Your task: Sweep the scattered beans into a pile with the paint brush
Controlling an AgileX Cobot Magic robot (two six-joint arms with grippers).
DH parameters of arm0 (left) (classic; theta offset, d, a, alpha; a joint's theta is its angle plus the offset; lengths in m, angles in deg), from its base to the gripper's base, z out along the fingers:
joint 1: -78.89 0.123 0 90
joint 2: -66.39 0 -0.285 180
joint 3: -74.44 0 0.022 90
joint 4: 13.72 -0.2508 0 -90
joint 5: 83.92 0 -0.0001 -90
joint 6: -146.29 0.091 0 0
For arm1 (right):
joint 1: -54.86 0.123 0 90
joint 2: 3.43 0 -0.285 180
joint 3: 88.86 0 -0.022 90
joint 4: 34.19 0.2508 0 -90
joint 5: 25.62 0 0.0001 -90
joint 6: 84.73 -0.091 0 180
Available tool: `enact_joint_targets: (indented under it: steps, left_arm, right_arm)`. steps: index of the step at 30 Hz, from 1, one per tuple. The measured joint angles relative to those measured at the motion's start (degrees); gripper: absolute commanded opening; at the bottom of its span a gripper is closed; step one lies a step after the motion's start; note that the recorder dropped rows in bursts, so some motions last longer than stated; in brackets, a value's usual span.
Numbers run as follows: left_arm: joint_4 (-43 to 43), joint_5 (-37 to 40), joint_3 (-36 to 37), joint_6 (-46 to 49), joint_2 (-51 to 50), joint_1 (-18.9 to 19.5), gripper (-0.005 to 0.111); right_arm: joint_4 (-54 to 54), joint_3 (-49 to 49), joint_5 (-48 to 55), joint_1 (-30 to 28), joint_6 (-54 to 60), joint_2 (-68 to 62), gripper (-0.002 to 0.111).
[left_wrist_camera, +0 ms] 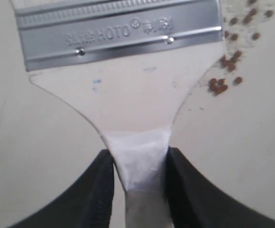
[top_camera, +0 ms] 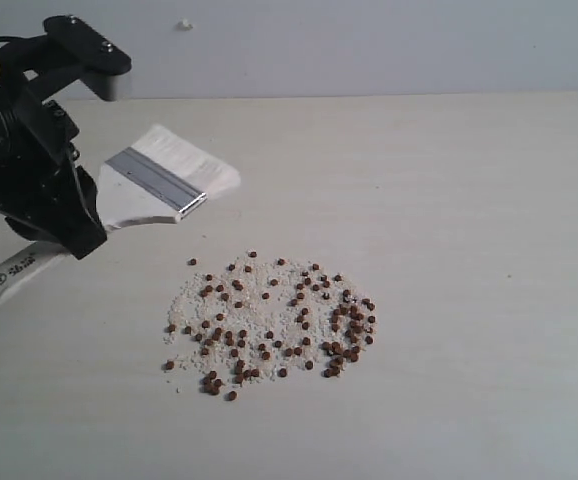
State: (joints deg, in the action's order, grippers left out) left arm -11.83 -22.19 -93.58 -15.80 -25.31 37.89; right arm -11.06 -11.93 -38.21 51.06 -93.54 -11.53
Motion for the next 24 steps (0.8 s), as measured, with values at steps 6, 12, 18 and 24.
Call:
enact_joint_targets:
  steps: [6,12,18,24]
  left_arm:
    - [15.45,2.09,-2.46,16.89,0.00,1.29,0.000]
    - [20.02,5.21,-3.11,23.14,0.00,8.13,0.000]
    - [22.13,5.45,-3.11,26.61,-1.79,13.00,0.000]
    - [21.58,5.10,-4.46,28.10,-5.99,13.06,0.000]
  right_arm:
    - [-13.77,-3.01,-11.24,0.00,-22.54,-0.13,0.000]
    - [-83.76,-22.31,-23.11,1.27,-36.58,-10.73,0.000]
    - [-119.94,-34.41,-22.36,12.64,-41.69,-30.57,0.004]
    - [-123.05,-35.08,-16.67,18.87,-24.89,-43.90,0.012]
